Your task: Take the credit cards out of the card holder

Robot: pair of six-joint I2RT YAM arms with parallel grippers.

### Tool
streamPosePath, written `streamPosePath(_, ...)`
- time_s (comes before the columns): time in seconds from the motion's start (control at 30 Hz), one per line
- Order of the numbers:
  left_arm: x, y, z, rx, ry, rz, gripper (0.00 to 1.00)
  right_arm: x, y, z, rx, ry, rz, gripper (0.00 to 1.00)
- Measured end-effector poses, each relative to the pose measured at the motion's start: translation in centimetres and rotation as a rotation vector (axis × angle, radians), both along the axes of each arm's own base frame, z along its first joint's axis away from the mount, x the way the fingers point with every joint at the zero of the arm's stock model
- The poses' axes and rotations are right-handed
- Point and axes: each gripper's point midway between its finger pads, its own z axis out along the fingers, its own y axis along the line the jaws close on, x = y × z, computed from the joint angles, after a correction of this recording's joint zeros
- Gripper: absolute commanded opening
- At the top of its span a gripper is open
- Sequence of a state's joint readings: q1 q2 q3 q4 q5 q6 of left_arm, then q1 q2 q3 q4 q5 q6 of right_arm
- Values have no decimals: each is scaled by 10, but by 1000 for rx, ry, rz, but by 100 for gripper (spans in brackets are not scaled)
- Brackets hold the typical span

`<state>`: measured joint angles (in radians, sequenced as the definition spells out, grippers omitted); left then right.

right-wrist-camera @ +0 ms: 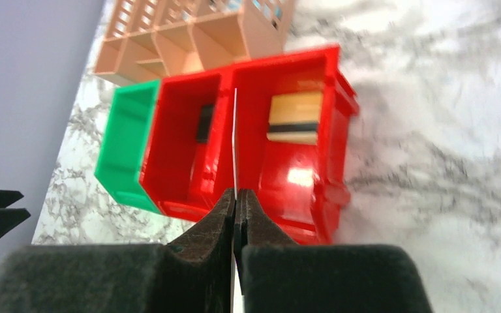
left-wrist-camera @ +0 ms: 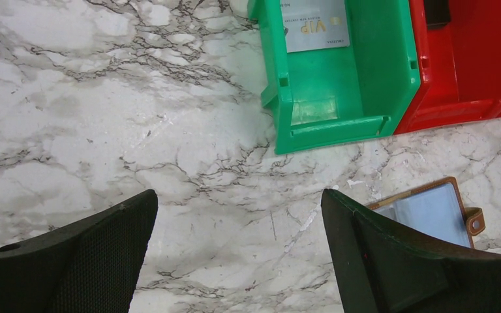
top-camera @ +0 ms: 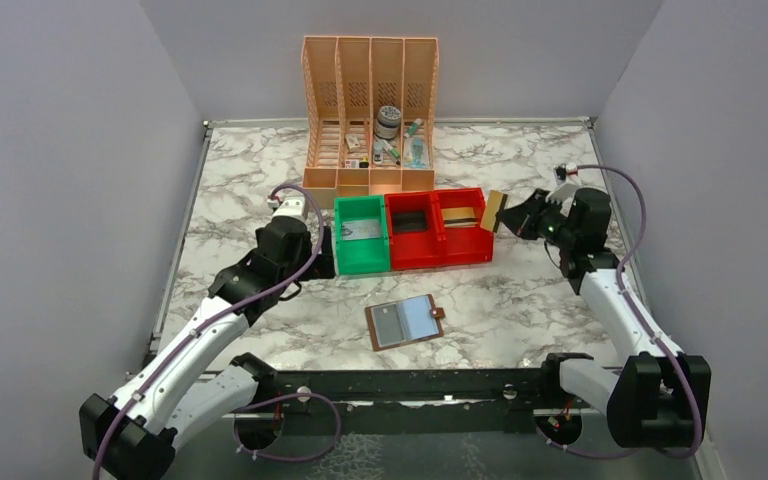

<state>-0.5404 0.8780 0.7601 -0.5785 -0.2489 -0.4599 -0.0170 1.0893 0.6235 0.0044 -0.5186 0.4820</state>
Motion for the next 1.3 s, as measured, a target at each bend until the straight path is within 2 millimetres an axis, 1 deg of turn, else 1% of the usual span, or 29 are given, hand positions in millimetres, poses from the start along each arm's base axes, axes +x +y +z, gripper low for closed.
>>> streamPosePath(0.13,1,3,3,6,-16,10,99,9,6,31,-33,-137,73,1)
streamPosePath(0.23,1,4,2,15,-16,12,99,15,15,44,-95,-223,138,1)
streamPosePath(0.3,2,4,0,23,-10,9,99,18,30,46,-169,-280,199,1)
streamPosePath(0.37,2,4,-2,31,-3,6,99,16,53,45,-267,-353,292,1)
streamPosePath(0.43,2,4,-3,37,0,3,99,14,71,41,-382,-433,379,1)
streamPosePath(0.47,2,4,-3,38,1,2,99,15,74,38,-440,-466,406,1)
streamPosePath(0.5,2,5,-3,39,0,2,99,17,72,35,-499,-491,420,1)
streamPosePath(0.6,2,5,-3,39,-2,1,99,28,58,23,-669,-531,427,1)
streamPosePath(0.73,2,5,-1,36,-8,2,99,37,46,1,-815,-523,471,1)
streamPosePath(0.93,2,5,-1,39,-7,-1,99,42,43,-33,-924,-482,588,1)
streamPosePath(1.1,2,5,-1,40,-7,-1,99,44,44,-52,-965,-467,666,1)
streamPosePath(1.2,2,5,-3,43,-3,-1,99,45,45,-59,-972,-466,695,1)
streamPosePath(1.3,2,5,-3,46,0,-2,99,52,47,-57,-990,-483,704,1)
